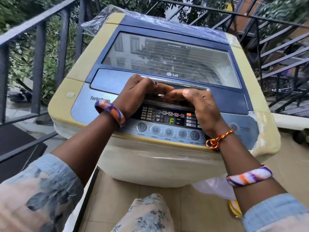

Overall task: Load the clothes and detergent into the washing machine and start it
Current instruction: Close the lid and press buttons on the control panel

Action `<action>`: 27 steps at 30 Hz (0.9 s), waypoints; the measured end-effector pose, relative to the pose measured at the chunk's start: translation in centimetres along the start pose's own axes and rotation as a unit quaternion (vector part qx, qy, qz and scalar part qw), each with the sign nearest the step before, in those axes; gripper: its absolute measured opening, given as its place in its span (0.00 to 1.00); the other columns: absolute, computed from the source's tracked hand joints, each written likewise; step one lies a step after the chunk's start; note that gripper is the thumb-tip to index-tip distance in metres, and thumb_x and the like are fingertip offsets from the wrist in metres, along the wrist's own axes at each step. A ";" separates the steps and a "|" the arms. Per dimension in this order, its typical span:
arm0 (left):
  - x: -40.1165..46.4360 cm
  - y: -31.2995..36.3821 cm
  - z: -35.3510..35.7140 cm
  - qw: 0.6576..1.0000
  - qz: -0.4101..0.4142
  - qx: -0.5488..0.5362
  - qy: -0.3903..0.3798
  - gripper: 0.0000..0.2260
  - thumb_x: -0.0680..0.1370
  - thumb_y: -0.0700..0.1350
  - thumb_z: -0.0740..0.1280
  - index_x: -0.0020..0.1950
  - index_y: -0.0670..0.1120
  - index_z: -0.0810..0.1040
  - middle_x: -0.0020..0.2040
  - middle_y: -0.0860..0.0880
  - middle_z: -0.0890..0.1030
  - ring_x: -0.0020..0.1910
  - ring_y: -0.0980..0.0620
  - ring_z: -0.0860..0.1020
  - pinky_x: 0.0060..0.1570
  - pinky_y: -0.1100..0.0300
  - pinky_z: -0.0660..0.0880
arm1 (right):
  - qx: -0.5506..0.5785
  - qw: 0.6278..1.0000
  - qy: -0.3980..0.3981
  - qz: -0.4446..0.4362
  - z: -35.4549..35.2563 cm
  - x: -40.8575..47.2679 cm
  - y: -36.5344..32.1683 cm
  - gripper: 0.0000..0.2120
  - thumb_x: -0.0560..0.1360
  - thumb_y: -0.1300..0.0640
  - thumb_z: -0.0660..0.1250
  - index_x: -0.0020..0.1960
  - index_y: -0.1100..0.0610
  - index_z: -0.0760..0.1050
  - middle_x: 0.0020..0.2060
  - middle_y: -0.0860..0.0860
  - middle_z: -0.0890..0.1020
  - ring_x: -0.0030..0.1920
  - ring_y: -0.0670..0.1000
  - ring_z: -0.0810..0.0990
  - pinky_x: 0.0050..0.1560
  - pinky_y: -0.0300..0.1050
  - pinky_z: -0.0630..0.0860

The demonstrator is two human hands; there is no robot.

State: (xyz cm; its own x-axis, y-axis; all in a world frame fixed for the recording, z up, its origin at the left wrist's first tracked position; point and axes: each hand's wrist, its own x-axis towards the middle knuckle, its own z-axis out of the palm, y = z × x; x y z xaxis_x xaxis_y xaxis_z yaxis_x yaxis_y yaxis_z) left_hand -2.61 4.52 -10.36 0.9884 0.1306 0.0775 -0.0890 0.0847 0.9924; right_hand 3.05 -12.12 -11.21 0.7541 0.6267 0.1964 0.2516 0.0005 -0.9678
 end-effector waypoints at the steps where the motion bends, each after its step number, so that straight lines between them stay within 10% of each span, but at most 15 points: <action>1: 0.0 0.0 0.0 1.000 0.003 0.001 -0.001 0.18 0.69 0.40 0.55 0.45 0.35 0.83 0.38 0.45 0.86 0.49 0.40 0.81 0.55 0.52 0.77 | -0.001 1.000 0.002 0.001 0.0 0.0 0.0 0.16 0.75 0.58 0.54 0.47 0.55 0.81 0.41 0.47 0.85 0.52 0.49 0.83 0.57 0.40 0.76; 27: 0.1 -0.2 -0.3 0.998 0.027 0.047 -0.017 0.19 0.65 0.48 0.59 0.45 0.40 0.84 0.45 0.42 0.85 0.50 0.45 0.83 0.56 0.56 0.77 | -0.003 1.000 0.002 0.003 -0.1 0.0 0.0 0.18 0.75 0.57 0.52 0.46 0.55 0.81 0.46 0.51 0.84 0.53 0.51 0.82 0.61 0.46 0.75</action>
State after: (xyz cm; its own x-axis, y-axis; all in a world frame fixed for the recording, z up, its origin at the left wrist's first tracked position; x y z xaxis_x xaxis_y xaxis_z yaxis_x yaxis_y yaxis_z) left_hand -2.53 4.86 -10.56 0.9862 0.0992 0.1328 -0.1320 -0.0146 0.9911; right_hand 3.11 -12.22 -11.14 0.7575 0.6241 0.1915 0.2507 -0.0072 -0.9680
